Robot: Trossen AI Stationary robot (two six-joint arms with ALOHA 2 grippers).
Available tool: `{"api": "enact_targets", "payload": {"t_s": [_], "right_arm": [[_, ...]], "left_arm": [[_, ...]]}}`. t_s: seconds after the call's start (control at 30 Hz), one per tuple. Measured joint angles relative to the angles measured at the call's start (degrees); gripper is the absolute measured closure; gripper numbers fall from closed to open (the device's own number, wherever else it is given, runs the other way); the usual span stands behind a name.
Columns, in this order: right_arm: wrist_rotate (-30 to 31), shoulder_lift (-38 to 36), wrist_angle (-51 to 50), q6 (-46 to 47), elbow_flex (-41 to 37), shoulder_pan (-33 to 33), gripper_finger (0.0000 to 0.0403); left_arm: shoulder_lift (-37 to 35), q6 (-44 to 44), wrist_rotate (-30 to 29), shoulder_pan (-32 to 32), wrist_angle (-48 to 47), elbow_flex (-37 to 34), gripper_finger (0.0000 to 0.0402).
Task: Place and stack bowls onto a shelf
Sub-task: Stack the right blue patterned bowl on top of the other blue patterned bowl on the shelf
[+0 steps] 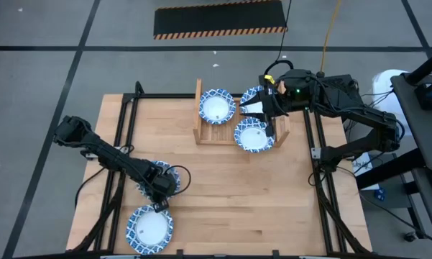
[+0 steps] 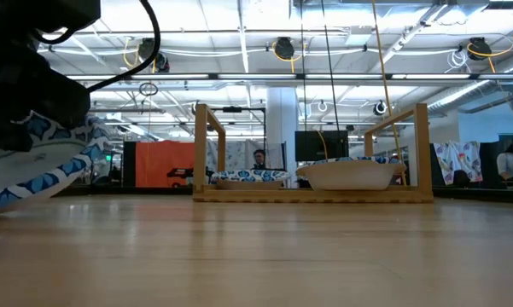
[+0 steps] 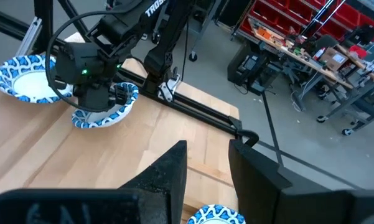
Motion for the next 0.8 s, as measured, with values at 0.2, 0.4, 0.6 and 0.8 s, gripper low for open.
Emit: {"api": "enact_targets", "payload": {"t_s": [0.2, 0.4, 0.6, 0.8], "right_arm": [[0.0, 0.0, 0.0, -0.7, 0.0, 0.0, 0.0289], [0.0, 0.0, 0.0, -0.8, 0.0, 0.0, 0.0289], [0.0, 0.0, 0.0, -0.8, 0.0, 0.0, 0.0289], [0.0, 0.0, 0.5, -0.8, 0.0, 0.0, 0.0289]], "left_arm": [[-2.8, 0.9, -0.5, 1.9, -0.1, 3.4, 0.0395], [-7.1, 4.5, -5.3, 3.3, -1.5, 5.9, 0.0394], [-9.3, 4.7, -6.4, 3.2, -6.0, 6.2, 0.0397], [-9.4, 8.0, -6.8, 3.3, -6.8, 6.2, 0.0361]]}}
